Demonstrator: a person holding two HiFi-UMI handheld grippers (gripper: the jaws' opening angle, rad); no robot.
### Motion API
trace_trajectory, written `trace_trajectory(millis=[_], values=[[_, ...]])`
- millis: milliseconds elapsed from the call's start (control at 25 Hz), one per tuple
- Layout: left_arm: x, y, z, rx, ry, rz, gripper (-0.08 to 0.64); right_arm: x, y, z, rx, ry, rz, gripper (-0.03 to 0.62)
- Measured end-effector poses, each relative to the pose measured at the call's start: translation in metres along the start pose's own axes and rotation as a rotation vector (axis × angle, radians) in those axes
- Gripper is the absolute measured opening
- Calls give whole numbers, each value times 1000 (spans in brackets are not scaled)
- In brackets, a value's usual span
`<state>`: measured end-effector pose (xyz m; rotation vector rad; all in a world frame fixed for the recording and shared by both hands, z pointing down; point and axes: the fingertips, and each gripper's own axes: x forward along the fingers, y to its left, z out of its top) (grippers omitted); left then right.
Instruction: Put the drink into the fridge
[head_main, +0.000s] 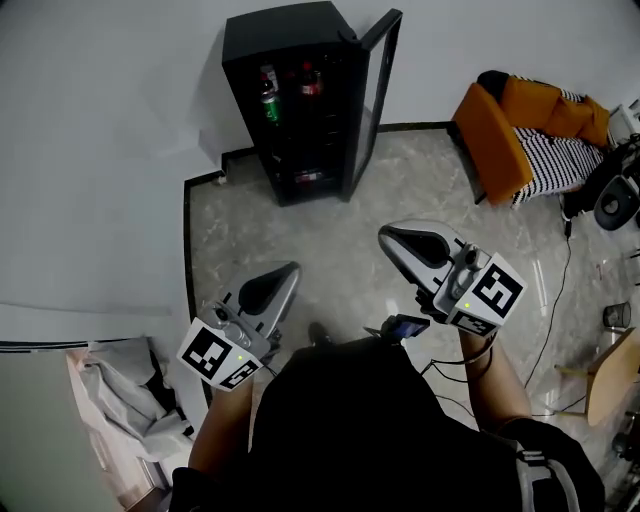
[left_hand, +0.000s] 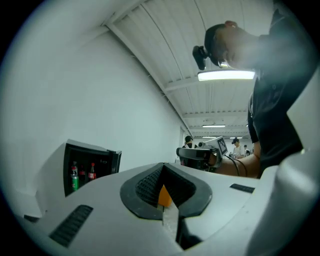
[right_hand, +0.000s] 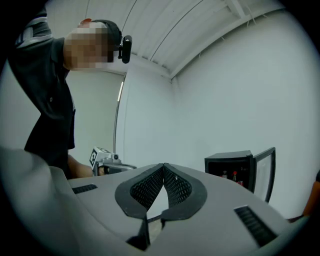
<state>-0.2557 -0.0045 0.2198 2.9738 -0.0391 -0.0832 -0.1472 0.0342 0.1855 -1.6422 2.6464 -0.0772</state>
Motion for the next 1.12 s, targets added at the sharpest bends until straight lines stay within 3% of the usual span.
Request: trace_trajectory(millis=[120,240,440,640,880,1120], values=[[5,-20,-15,-65,54,-4,11,-17,21,-5,-7,10,40,23],[28,-57,-25,-84,72,-65,11,-47,37,-8,3,1,75,23],[44,-118,-10,-29,-57,-136,11,-115,43,-25,50,5,72,23],[54,-133,-22,-62,-43,-126,11,-140,39,-26,58,-13,48,22],[60,-157,-18,47,-61,-123,11,-157,41,-30,59,-8,43,23],[64,-172,-25,20,-32,-155,11,-148,65,-30,49,-42,168,23]])
